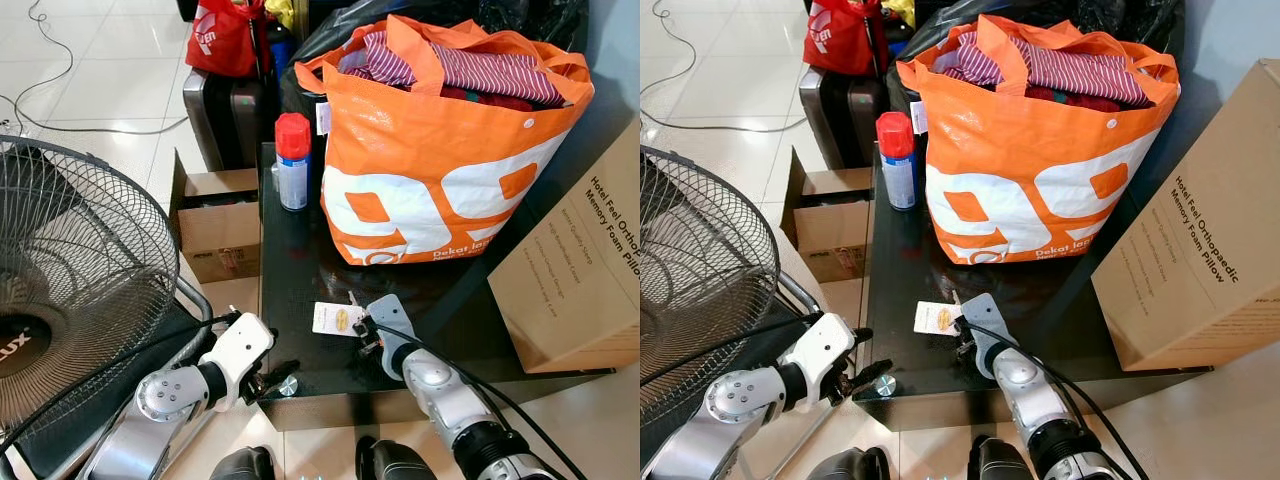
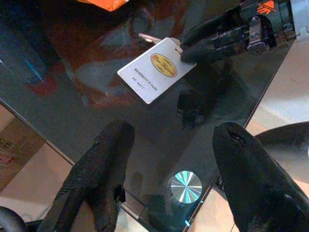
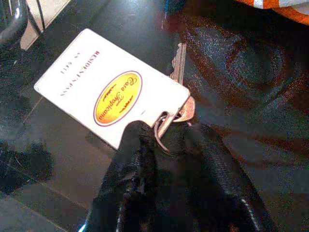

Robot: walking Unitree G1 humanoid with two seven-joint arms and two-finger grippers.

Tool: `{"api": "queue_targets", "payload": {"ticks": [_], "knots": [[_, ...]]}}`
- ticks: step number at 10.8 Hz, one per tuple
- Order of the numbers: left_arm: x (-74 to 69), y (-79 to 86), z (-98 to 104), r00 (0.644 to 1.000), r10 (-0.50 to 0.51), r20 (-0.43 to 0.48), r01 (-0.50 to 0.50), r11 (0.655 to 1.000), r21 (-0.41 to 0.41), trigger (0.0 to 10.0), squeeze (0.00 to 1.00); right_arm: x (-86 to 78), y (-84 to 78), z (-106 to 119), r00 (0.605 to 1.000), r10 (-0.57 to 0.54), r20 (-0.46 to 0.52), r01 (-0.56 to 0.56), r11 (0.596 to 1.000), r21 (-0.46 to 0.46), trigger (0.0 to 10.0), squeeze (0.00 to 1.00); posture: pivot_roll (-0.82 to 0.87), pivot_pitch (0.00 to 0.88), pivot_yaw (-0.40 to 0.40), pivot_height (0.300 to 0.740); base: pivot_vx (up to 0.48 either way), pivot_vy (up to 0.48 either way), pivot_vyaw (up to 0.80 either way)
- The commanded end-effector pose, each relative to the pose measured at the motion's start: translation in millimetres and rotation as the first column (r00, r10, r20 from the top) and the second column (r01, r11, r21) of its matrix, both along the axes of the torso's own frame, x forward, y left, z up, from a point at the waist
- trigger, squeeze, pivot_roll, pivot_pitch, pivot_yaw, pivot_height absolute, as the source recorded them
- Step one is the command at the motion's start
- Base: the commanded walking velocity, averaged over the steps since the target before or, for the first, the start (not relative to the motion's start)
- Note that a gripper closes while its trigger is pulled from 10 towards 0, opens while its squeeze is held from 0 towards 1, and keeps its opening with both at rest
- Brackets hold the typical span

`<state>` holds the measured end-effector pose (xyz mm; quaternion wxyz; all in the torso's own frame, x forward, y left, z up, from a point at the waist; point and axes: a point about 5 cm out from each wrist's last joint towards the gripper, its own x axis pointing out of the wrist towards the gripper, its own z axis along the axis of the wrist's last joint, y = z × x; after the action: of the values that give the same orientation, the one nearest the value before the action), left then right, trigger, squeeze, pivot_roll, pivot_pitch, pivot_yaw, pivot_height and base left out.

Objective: Hang keys on a hook

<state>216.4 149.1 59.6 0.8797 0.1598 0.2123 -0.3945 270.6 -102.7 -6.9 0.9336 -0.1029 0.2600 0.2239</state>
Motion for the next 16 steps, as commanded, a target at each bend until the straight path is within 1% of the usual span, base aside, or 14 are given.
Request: {"api": "queue_targets", "payload": {"ticks": [1, 6, 7, 8, 9, 10, 12, 13, 14, 16], "knots": [[-2.3, -3.1, -0.7, 1.0, -0.015, -0.012, 0.015, 1.0, -0.005, 10.0, 0.0, -1.1, -3.3, -2.7, 1.0, -0.011, -0.013, 0.011, 1.0, -0.01, 0.0, 0.0, -0.1, 0.178, -0.01, 0.74, 0.0, 0.0, 0.0], [-2.0, -3.1, -0.4, 1.0, -0.022, -0.013, 0.022, 1.0, -0.005, 10.0, 0.0, -0.3, -4.4, -2.3, 1.0, -0.008, -0.011, 0.008, 1.0, -0.011, 0.0, 0.0, -0.1, 0.176, -0.01, 0.74, 0.0, 0.0, 0.0], [-1.9, -3.5, -0.3, 1.0, -0.023, -0.011, 0.023, 1.0, -0.006, 10.0, 0.0, 0.3, -5.5, 0.0, 1.0, 0.002, 0.001, -0.002, 1.0, -0.003, 0.0, 0.0, -0.1, 0.176, -0.009, 0.74, 0.0, 0.0, 0.0], [-1.4, -3.5, 0.2, 1.0, -0.021, -0.009, 0.021, 1.0, -0.007, 10.0, 0.0, -0.1, -8.8, 4.6, 0.998, 0.051, 0.03, -0.051, 0.999, 0.0, 0.0, 0.0, -0.1, 0.176, -0.009, 0.74, 0.0, 0.0, 0.0], [-1.6, -3.7, 0.0, 1.0, -0.023, -0.008, 0.023, 1.0, -0.006, 10.0, 0.0, -4.0, -21.2, 5.7, 0.992, 0.121, 0.04, -0.119, 0.992, -0.042, 0.0, 0.0, -0.1, 0.175, -0.007, 0.74, 0.0, 0.0, 0.0], [-1.3, -4.2, -0.1, 1.0, -0.024, -0.007, 0.024, 1.0, -0.007, 10.0, 0.0, -8.3, -33.6, 7.9, 0.984, 0.174, 0.035, -0.172, 0.984, -0.049, 0.0, 0.0, -0.1, 0.174, -0.006, 0.74, 0.0, 0.0, 0.0], [-0.2, -6.5, -0.4, 0.999, -0.032, -0.007, 0.032, 0.999, -0.011, 10.0, 0.0, -15.3, -51.2, 14.3, 0.966, 0.257, 0.029, -0.255, 0.965, -0.06, 0.0, 0.0, -0.11, 0.172, 0.0, 0.74, 0.0, 0.0, 0.0], [-0.1, -7.0, -0.7, 0.999, -0.035, -0.008, 0.035, 0.999, -0.011, 10.0, 0.0, -14.7, -54.0, 16.7, 0.975, 0.219, 0.027, -0.218, 0.975, -0.03, 0.2, 0.0, -0.11, 0.172, 0.0, 0.74, 0.0, 0.0, 0.0], [0.2, -6.9, -0.8, 0.999, -0.036, -0.008, 0.036, 0.999, -0.009, 10.0, 0.0, -10.4, -48.3, 18.8, 0.997, 0.078, 0.025, -0.08, 0.993, 0.091, 10.0, 1.0, -0.11, 0.172, -0.001, 0.74, 0.0, 0.0, 0.0], [-0.1, -6.5, -0.7, 0.999, -0.036, -0.008, 0.036, 0.999, -0.007, 10.0, 0.0, -11.3, -40.4, 16.6, 0.999, 0.013, 0.03, -0.016, 0.994, 0.106, 10.0, 1.0, -0.11, 0.169, -0.002, 0.74, 0.0, 0.0, 0.0]]}}
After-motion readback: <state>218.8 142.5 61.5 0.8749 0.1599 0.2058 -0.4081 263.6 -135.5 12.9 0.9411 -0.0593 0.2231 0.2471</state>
